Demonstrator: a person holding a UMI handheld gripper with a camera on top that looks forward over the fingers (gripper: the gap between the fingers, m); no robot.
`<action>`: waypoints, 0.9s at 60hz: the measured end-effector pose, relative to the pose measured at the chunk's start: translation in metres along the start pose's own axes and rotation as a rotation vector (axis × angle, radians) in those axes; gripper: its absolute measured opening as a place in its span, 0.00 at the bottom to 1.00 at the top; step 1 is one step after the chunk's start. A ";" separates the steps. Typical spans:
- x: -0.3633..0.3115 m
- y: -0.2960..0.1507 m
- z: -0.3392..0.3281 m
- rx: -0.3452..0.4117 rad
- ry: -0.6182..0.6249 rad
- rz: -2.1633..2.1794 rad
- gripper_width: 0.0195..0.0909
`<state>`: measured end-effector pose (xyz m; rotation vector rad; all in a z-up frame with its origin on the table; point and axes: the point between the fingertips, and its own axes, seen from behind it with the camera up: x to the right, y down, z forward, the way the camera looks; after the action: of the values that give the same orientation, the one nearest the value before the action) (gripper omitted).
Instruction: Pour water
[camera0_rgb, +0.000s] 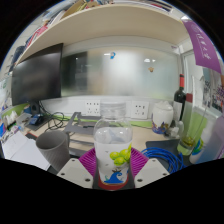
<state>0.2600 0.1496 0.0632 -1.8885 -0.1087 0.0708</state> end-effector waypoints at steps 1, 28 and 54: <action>0.001 0.005 0.000 -0.006 0.003 0.004 0.31; 0.002 0.026 -0.017 -0.046 0.030 0.046 0.85; -0.054 -0.002 -0.179 -0.184 0.131 0.047 0.89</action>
<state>0.2250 -0.0251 0.1209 -2.0740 0.0199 -0.0319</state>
